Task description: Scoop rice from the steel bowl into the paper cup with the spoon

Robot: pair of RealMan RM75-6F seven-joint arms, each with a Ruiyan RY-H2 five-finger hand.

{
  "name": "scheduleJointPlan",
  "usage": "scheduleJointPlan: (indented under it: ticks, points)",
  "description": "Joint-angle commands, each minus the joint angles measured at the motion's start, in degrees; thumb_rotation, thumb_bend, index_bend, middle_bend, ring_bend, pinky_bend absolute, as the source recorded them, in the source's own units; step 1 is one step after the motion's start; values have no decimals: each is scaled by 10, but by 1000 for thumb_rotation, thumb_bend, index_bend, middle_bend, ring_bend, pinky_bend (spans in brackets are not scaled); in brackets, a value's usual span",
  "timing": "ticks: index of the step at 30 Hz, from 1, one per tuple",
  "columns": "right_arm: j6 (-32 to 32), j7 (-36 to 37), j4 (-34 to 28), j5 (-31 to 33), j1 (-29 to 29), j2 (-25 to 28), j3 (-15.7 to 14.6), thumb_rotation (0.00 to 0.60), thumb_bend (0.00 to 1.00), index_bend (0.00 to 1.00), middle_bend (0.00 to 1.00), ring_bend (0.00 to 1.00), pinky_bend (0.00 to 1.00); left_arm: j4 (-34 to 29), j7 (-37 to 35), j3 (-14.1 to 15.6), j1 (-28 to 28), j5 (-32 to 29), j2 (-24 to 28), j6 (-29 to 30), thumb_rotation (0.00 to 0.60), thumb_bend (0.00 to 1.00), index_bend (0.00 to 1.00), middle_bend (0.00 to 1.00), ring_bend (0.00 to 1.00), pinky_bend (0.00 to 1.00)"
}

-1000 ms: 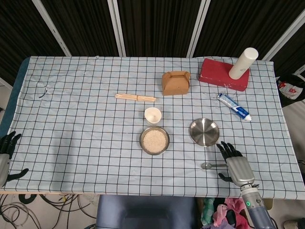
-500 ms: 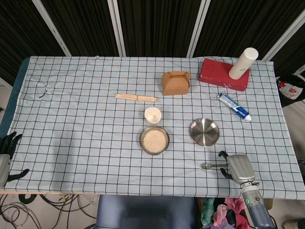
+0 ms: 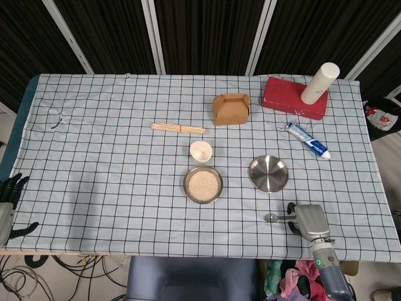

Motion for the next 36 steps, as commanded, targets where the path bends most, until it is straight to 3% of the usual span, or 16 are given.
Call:
scheduleJointPlan:
  ticks: [1,36]
  points:
    - [2,0,3,4,-1,-2,1,600,287,487,1000,1000,1000,0,-1,-1,-1,-1,1,-1,600,19,0,0,0,0]
    - [-6,9,23,30,4,-10,7,600,313,548,1000,1000,1000,-2,4,0,-1,-3,0,-2,600,18,0,0,0,0]
